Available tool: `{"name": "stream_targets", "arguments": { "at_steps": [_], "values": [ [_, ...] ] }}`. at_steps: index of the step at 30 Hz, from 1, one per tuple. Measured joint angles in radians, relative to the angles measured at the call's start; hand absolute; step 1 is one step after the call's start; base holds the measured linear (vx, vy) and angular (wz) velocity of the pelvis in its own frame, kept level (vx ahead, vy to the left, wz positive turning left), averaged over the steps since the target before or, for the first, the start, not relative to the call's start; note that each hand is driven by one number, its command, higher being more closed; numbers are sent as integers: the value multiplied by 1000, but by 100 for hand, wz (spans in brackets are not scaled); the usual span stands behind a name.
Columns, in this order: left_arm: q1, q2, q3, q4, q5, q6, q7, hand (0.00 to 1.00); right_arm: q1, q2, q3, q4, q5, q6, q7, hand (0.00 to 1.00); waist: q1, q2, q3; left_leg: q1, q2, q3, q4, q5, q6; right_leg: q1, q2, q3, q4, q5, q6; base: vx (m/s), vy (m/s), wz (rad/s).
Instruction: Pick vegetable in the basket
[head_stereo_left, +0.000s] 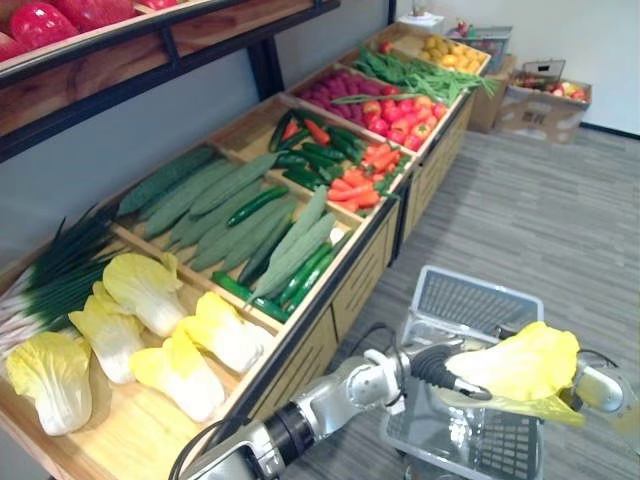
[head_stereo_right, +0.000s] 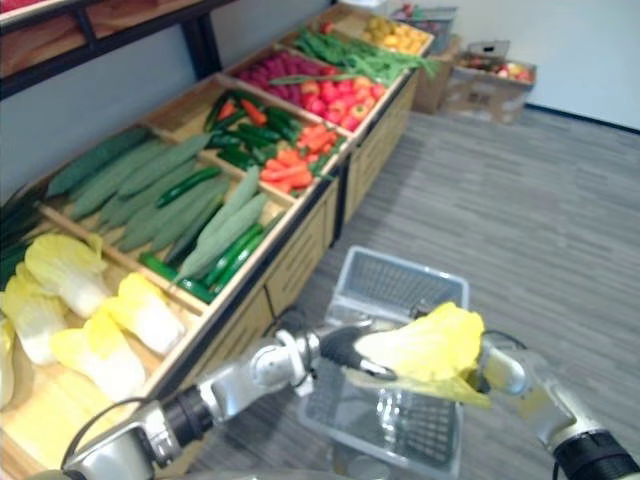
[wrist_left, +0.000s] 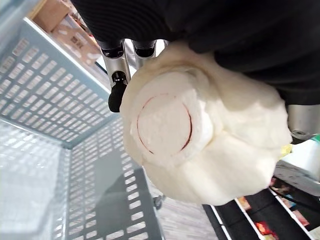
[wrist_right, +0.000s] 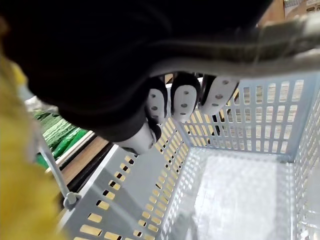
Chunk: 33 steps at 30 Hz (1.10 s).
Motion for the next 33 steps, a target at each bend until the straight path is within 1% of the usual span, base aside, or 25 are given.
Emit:
{"name": "stream_targets", "arguments": {
  "at_steps": [1,3,5,12,17,19,22,24,26,27,31,33],
  "values": [
    [0,-10,3,20,30,-5,5,100,0,8,0,0,0,3,0,100,1,0,0,0,-1,0,-1,0,0,0,0,0,-2,0,0,0,0,0],
    [-2,-14,4,32,39,-8,7,100,0,9,0,0,2,3,0,100,0,0,0,-1,-2,0,-3,0,0,0,-1,0,-4,0,0,0,0,0],
    [-8,-20,4,61,69,-24,15,100,0,9,0,0,3,4,0,100,0,0,0,0,-9,2,-13,3,4,0,-3,1,-8,0,0,0,0,0],
    [-14,-34,3,117,106,-49,38,100,-4,8,0,0,3,11,0,100,-1,-3,1,4,-22,9,-19,3,5,0,-8,12,-13,4,7,-25,1,-3],
    [-14,-33,-11,142,113,-52,39,100,-38,-4,0,0,5,11,0,100,-6,-3,1,4,-22,9,-18,3,5,0,-8,14,-13,5,8,-28,-17,-1],
    [-14,-32,-26,161,141,-48,37,100,-60,-11,0,0,8,11,0,100,-14,-3,2,4,-22,9,-18,2,5,0,-8,15,-13,5,8,-19,-14,0],
    [-14,-27,-56,222,188,-37,10,100,-100,-19,-19,-11,10,8,0,100,-27,-3,2,9,-23,14,-17,2,4,0,-5,23,-13,6,9,-14,-10,-6],
    [-12,-15,-69,234,197,-35,0,100,-116,-20,-41,-24,10,8,-1,100,-27,-4,2,14,-23,17,-17,2,4,1,-2,29,-12,6,9,-16,-14,-11],
    [-13,-14,-63,233,215,-25,5,100,-129,-23,-43,-35,17,6,-1,100,-28,-6,2,15,-24,20,-17,2,4,1,-2,31,-12,7,10,-10,-6,-2],
    [-13,-14,-62,233,216,-22,6,0,-131,-23,-43,-35,28,5,-1,100,-28,-6,2,15,-24,20,-17,2,4,0,-2,31,-12,7,10,0,0,0],
    [-14,-16,-48,234,234,-15,7,0,-144,-23,-43,-36,31,-4,0,100,-27,-6,2,15,-24,19,-18,2,4,0,-2,31,-12,7,10,0,0,0],
    [-13,-22,-33,235,248,-1,9,0,-150,-23,-43,-35,31,-4,0,100,-28,-6,2,15,-25,17,-19,2,4,0,-2,31,-12,7,10,0,0,0]
  ]
}}
